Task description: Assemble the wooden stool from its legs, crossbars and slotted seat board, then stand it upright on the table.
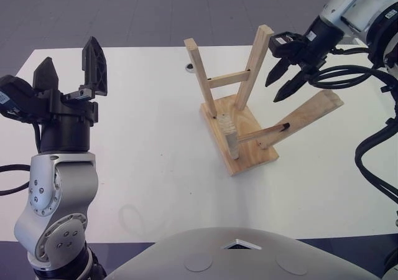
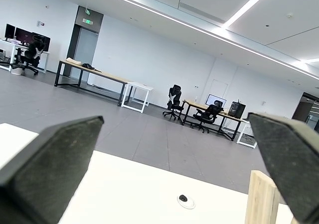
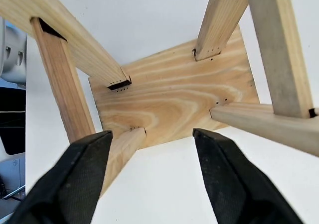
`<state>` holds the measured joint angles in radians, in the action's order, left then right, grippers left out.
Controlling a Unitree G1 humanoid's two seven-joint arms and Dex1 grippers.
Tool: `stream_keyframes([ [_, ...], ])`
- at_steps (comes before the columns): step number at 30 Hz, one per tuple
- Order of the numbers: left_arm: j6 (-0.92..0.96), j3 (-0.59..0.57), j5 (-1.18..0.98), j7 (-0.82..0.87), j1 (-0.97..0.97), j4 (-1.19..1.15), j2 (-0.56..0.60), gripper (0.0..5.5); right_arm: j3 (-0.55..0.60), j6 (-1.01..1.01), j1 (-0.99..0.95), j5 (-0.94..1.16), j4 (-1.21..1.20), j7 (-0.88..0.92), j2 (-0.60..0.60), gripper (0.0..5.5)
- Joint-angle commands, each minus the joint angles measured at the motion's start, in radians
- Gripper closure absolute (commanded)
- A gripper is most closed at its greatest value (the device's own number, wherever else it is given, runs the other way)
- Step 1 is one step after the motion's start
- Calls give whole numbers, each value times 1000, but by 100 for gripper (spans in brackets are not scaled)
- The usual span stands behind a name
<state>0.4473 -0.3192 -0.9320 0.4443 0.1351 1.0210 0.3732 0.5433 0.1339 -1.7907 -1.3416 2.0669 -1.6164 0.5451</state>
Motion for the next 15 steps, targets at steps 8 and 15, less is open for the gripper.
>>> stream_keyframes([
  [8,23,-21,-40,-39,-96,-72,54,17,564,-334,-172,452,27,2,-7,245],
  [15,28,-10,-62,-29,-137,-58,72,17,586,-425,-164,551,27,2,15,245],
])
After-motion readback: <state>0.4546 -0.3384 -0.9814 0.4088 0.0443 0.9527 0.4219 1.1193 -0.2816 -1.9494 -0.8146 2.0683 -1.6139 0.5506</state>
